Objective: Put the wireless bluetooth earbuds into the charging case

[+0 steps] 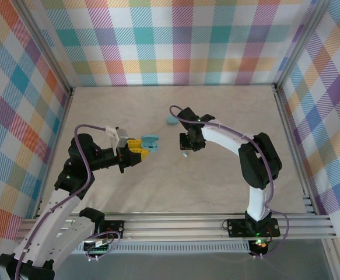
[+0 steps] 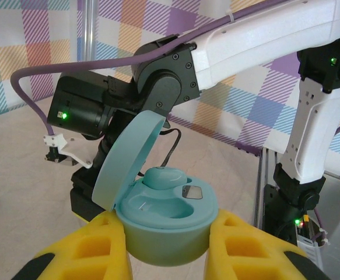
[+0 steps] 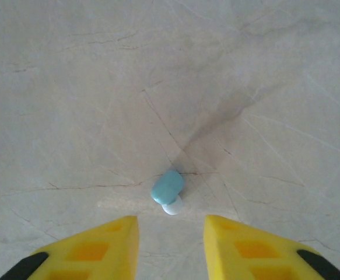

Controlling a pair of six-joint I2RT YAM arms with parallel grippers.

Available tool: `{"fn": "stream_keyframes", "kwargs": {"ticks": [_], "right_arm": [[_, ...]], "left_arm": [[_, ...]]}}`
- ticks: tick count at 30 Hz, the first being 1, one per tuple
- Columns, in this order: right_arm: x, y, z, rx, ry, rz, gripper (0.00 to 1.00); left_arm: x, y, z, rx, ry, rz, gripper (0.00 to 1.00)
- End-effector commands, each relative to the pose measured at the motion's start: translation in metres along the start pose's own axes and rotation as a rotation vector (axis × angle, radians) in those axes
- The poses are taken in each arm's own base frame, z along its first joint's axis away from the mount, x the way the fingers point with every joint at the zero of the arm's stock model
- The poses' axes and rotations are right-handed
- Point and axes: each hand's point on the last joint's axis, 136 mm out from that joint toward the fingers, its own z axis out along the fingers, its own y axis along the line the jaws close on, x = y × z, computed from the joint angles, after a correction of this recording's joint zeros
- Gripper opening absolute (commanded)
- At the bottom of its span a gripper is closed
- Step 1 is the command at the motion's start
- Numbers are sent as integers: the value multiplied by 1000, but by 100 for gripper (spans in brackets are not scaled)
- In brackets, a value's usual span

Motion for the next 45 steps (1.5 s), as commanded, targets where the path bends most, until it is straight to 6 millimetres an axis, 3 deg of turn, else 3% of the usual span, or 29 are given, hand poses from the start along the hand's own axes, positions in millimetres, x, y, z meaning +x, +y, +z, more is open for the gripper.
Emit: {"fn": "stream_keyframes", "kwargs": {"ticks": [1,9,20,31,38,45], "right_arm": [[6,-2,-1,36,14,62,40],[9,6,21,75,60,33,38],[12,2,41,119,104,5,31],[16,0,52,133,136,-18,18],[20,-6,53,158,154,-48,29],[21,-4,58,152,170,-74,28]], "left_arm": [[0,0,-3,-9,-9,23,0],[1,-1,-2,2,-2,20,0],[2,0,-3,-3,3,22,0],[3,-1,-3,-4,7,21,0],[2,-2,-5,-5,5,21,0],[2,-3,-6,-11,6,22,0]]}}
